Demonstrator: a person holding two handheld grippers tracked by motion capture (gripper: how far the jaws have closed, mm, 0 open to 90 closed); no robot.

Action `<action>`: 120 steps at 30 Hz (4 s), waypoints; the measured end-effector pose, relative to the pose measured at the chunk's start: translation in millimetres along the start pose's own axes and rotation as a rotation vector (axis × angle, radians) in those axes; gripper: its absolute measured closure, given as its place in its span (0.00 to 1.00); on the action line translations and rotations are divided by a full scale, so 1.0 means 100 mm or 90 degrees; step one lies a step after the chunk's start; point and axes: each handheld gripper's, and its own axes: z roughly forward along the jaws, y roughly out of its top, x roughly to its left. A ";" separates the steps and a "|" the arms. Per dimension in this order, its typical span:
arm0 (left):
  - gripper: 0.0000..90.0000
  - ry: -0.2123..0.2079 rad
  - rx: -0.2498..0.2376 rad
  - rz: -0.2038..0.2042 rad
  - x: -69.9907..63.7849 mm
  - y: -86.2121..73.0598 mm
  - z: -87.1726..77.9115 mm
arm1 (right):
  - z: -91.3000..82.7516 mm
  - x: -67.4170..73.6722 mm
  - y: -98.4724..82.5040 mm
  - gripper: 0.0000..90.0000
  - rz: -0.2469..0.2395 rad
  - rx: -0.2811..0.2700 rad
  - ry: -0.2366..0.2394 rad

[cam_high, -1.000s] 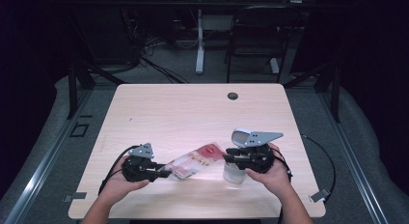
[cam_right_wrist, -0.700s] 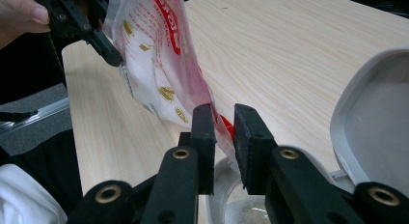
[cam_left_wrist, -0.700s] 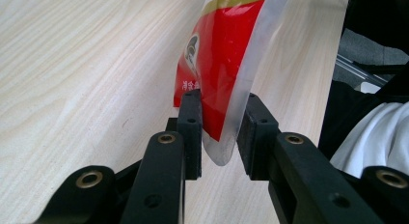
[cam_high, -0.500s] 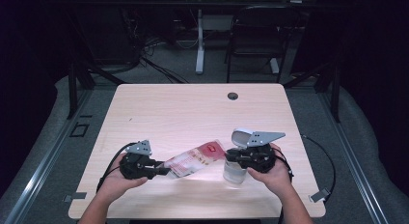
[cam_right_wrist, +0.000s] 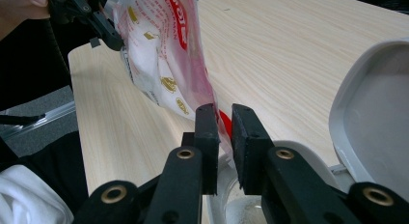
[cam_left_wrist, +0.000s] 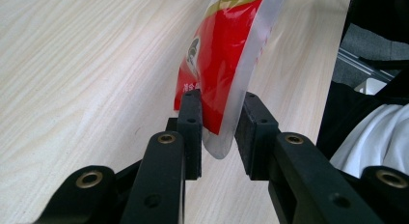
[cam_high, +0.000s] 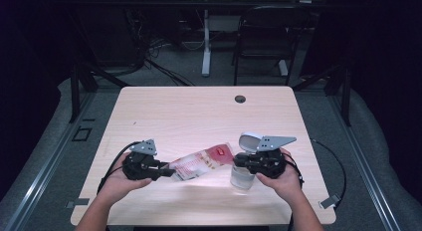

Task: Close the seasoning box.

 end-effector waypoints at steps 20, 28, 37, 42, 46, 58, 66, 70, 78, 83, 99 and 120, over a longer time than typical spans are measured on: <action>0.83 0.015 0.005 0.021 -0.07 0.16 -0.12 | -0.03 -0.01 -0.04 0.91 0.009 -0.006 0.001; 0.83 0.019 0.006 0.027 -0.09 0.21 -0.16 | -0.04 -0.01 -0.06 0.91 0.011 -0.007 0.003; 0.83 0.025 0.006 0.035 -0.11 0.29 -0.22 | -0.05 -0.02 -0.07 0.91 0.014 -0.006 0.003; 0.83 0.024 0.004 0.035 -0.11 0.33 -0.24 | -0.05 -0.02 -0.08 0.91 0.017 -0.010 0.002; 0.83 0.026 0.005 0.040 -0.11 0.36 -0.25 | -0.06 -0.02 -0.08 0.92 0.017 -0.009 0.001; 0.83 0.028 0.005 0.045 -0.11 0.45 -0.29 | -0.06 -0.04 -0.09 0.92 0.015 -0.008 0.000; 0.83 0.029 0.007 0.049 -0.12 0.54 -0.33 | -0.07 -0.05 -0.10 0.92 0.019 -0.007 0.000; 0.84 0.031 0.008 0.056 -0.14 0.60 -0.36 | -0.07 -0.05 -0.11 0.92 0.021 -0.008 -0.002; 0.84 0.032 0.007 0.061 -0.15 0.66 -0.38 | -0.08 -0.06 -0.12 0.92 0.021 -0.007 -0.002; 0.84 0.033 0.008 0.062 -0.15 0.69 -0.39 | -0.08 -0.06 -0.12 0.92 0.020 -0.007 -0.003; 0.84 0.033 0.000 0.063 -0.16 0.76 -0.41 | -0.08 -0.07 -0.13 0.93 0.024 -0.004 -0.004; 0.84 0.035 -0.006 0.065 -0.16 0.82 -0.42 | -0.08 -0.08 -0.16 0.93 0.031 -0.016 -0.001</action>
